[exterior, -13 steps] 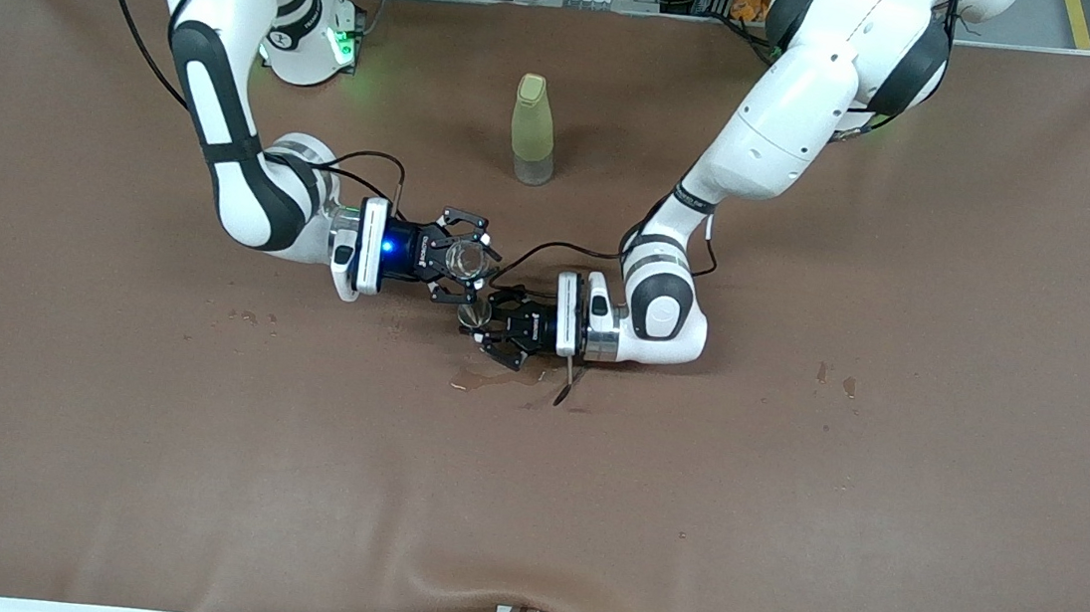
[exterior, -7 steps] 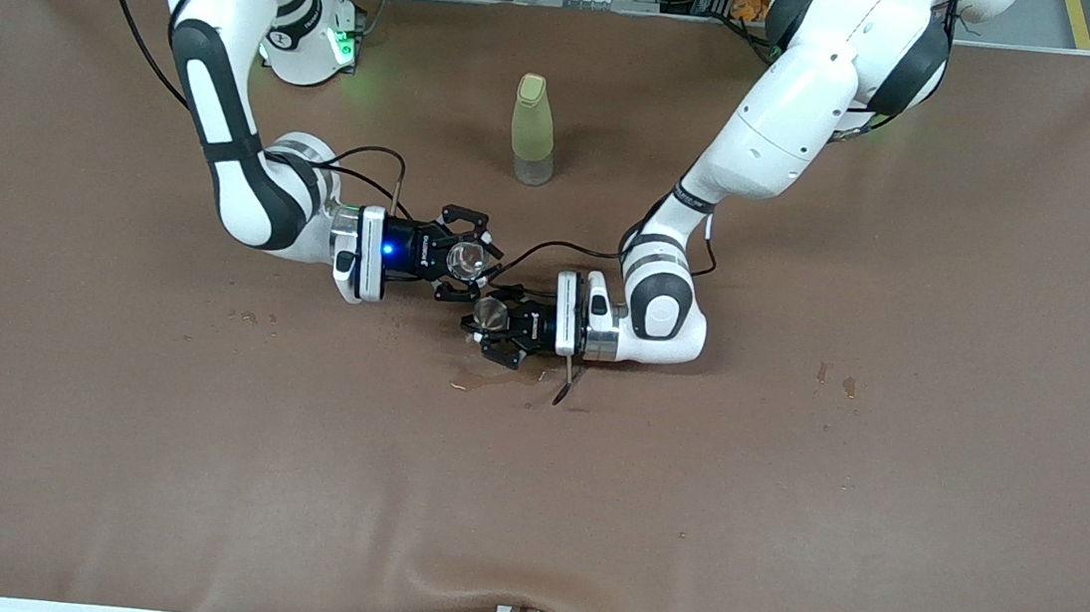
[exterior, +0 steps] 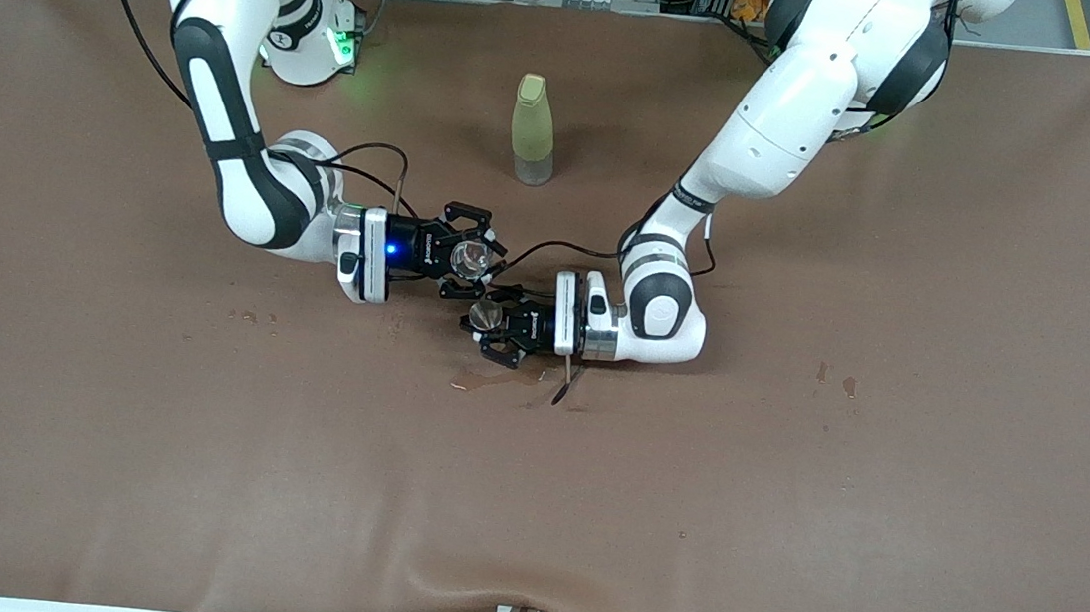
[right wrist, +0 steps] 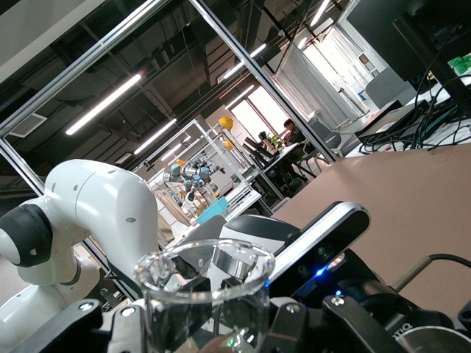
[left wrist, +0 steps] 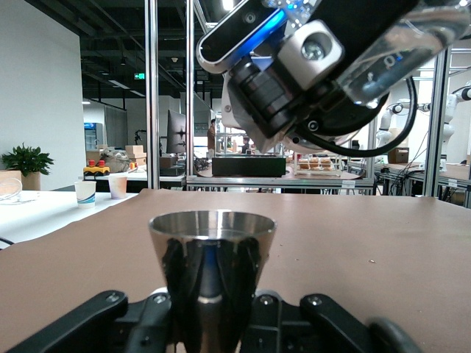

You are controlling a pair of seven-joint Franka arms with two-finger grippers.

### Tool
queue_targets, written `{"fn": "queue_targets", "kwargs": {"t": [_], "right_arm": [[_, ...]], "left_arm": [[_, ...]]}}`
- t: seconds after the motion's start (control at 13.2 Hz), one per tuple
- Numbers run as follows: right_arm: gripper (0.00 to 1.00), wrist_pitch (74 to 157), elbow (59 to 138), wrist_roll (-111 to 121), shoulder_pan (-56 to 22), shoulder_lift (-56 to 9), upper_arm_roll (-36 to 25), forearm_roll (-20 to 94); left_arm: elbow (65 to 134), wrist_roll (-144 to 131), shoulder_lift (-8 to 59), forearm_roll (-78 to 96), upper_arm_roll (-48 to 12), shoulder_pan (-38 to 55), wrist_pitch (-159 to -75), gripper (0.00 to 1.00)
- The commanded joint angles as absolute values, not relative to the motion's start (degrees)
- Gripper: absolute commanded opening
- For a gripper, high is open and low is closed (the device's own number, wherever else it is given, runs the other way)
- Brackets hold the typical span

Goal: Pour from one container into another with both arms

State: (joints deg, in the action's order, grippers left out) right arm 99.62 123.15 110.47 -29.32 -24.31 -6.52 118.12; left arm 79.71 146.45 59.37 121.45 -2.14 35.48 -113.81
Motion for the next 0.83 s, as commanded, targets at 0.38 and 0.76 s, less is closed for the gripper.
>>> {"fn": "queue_targets", "kwargs": {"t": [0.38, 0.76], "right_arm": [[0.0, 99.84, 123.84, 96.87, -29.62, -22.5, -5.45, 119.53], [0.0, 99.84, 123.84, 88.35, -29.62, -22.24, -5.19, 119.44]], "left_arm": [[79.63, 146.78, 58.45, 123.83, -2.11, 37.26, -117.16, 0.0], [79.72, 147.13, 58.54, 124.28, -2.11, 37.53, -117.16, 0.0]]}}
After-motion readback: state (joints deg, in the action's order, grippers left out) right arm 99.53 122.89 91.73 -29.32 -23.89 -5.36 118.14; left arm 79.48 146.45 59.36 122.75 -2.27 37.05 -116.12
